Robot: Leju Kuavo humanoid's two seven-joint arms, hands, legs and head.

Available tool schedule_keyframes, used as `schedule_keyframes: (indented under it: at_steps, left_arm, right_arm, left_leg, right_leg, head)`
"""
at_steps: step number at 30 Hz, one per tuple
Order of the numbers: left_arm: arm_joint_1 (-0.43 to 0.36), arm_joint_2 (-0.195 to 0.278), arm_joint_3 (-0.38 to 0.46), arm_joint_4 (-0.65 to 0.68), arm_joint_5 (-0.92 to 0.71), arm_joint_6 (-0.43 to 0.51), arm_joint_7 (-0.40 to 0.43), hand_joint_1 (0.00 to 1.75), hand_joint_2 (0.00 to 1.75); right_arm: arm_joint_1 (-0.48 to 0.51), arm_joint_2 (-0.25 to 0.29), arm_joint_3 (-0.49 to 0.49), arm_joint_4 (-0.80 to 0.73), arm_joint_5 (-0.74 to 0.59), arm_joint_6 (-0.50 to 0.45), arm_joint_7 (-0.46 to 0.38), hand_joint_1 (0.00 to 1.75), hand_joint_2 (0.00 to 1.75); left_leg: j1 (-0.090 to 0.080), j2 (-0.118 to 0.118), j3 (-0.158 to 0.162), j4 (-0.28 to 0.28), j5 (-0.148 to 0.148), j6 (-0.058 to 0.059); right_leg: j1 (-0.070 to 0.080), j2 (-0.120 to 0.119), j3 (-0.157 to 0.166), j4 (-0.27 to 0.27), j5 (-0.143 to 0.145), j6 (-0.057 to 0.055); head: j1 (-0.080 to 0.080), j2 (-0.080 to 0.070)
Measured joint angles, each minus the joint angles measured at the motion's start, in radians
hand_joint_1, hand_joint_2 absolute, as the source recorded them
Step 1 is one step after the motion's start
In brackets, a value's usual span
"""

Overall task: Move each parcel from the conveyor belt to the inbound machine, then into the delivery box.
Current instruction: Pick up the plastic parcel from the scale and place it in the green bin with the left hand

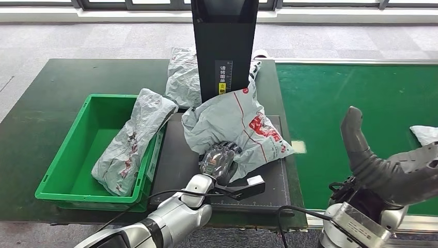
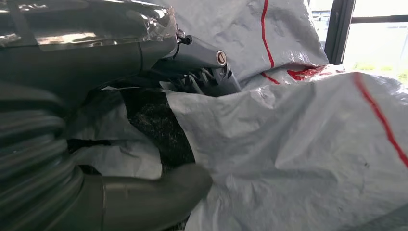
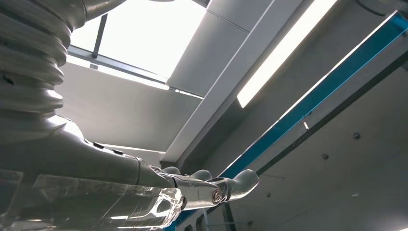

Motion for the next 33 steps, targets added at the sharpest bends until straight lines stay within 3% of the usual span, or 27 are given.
schedule_keyframes:
  at_steps: [8, 11, 15, 19, 22, 28, 33]
  left_arm:
    - [-0.013, 0.001, -0.025, 0.029, -0.075, 0.062, 0.086, 1.75, 1.75]
    - [-0.001, 0.014, -0.01, -0.021, -0.235, 0.13, 0.139, 1.75, 1.75]
    - [0.087, 0.032, 0.178, -0.284, -0.548, 0.15, 0.037, 1.75, 1.75]
    - [0.141, 0.028, 0.371, -0.486, -0.577, 0.154, -0.022, 1.75, 1.75]
    - [0.178, 0.028, 0.448, -0.591, -0.577, 0.155, -0.053, 1.75, 1.75]
    - [0.244, 0.017, 0.579, -0.866, -0.574, 0.157, -0.194, 1.75, 1.75]
    - [0.267, 0.017, 0.656, -1.035, -0.567, 0.157, -0.23, 1.75, 1.75]
  right_arm:
    - [0.003, 0.0, 0.0, 0.008, 0.001, 0.0, 0.0, 0.0, 1.75]
    - [0.011, -0.002, 0.0, 0.009, 0.003, 0.0, 0.0, 0.0, 1.75]
    - [0.025, -0.004, 0.0, 0.011, 0.009, 0.0, 0.0, 0.0, 1.75]
    - [0.032, -0.006, -0.001, 0.019, 0.015, 0.0, 0.0, 0.0, 1.75]
    - [0.032, -0.006, -0.002, 0.024, 0.019, 0.0, 0.0, 0.0, 1.75]
    - [0.036, -0.006, -0.033, 0.034, 0.024, 0.0, 0.001, 0.0, 1.75]
    - [0.038, -0.006, -0.053, 0.039, 0.023, 0.0, 0.0, 0.0, 1.75]
  left_leg:
    - [0.0, 0.0, 0.0, 0.0, 0.0, 0.0]
    - [0.0, 0.0, 0.0, 0.0, 0.0, 0.0]
    - [0.0, 0.001, 0.0, 0.0, 0.0, 0.0]
    - [0.0, 0.005, 0.0, 0.0, -0.001, 0.0]
    - [0.0, 0.003, 0.0, 0.0, -0.001, 0.0]
    - [0.001, 0.003, -0.001, 0.0, 0.0, -0.001]
    - [0.001, 0.003, -0.001, 0.0, 0.0, -0.001]
  right_leg:
    - [0.0, 0.0, 0.0, 0.0, 0.0, 0.0]
    - [0.0, 0.0, 0.0, 0.0, 0.0, 0.0]
    - [0.0, 0.001, -0.001, 0.0, 0.0, 0.0]
    - [0.0, 0.005, -0.002, 0.0, 0.0, 0.0]
    - [0.001, 0.005, -0.002, 0.0, 0.0, 0.0]
    - [0.001, 0.005, -0.002, 0.001, 0.0, 0.0]
    - [0.001, 0.005, -0.002, 0.001, 0.0, 0.0]
  head:
    - [0.0, 0.0]
    - [0.0, 0.0]
    - [0.0, 0.0]
    - [0.0, 0.0]
    - [0.0, 0.0]
    - [0.0, 0.0]
    - [0.0, 0.0]
